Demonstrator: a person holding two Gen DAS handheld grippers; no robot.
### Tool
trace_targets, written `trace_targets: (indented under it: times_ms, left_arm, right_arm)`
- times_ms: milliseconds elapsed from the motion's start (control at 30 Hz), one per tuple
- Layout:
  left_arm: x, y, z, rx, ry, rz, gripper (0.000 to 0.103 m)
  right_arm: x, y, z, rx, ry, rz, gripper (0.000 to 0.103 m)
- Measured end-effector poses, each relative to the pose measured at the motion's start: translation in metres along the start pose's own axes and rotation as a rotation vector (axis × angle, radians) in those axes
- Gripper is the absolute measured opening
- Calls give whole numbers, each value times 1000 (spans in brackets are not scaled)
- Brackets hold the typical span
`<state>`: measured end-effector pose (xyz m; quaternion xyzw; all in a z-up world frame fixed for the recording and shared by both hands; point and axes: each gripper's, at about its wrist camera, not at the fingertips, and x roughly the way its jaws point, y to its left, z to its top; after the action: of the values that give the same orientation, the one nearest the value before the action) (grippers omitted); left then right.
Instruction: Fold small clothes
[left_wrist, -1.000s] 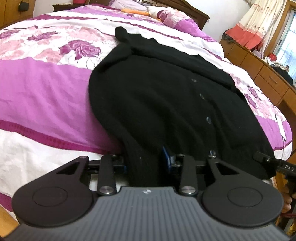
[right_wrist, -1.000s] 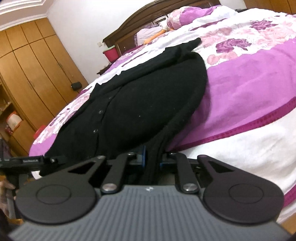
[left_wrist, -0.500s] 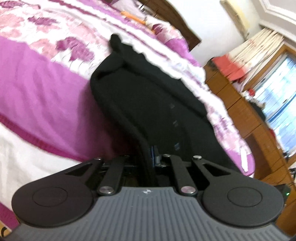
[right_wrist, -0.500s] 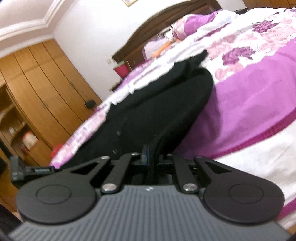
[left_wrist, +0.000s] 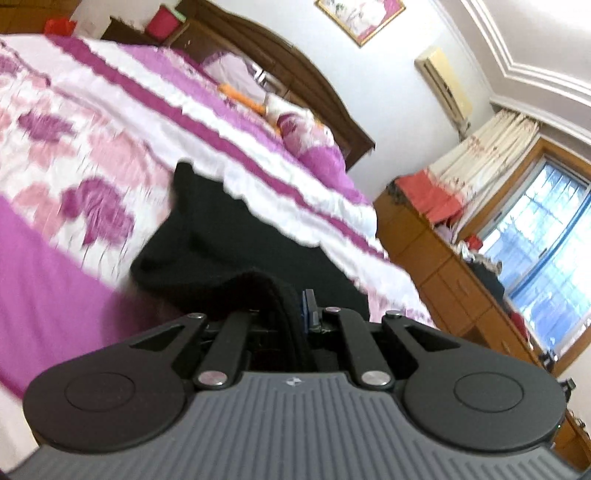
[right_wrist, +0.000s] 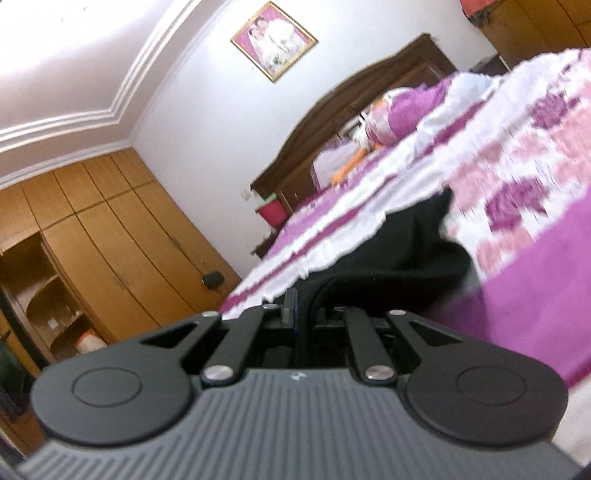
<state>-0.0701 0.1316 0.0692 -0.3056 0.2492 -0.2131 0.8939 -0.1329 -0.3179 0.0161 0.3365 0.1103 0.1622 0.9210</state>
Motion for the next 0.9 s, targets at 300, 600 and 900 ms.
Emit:
trace_targets:
  times_ms: [300, 600, 900]
  left_arm:
    - [55, -14, 64, -3, -117, 57, 9]
    - [135, -4, 105, 40, -141, 160, 9]
    - [227, 45, 112, 62, -63, 304, 9]
  right_arm:
    - [60, -4, 49, -7, -109, -25, 8]
    - [138, -14, 81, -89, -128, -103, 8]
    - [210, -45, 84, -142, -45, -202, 8]
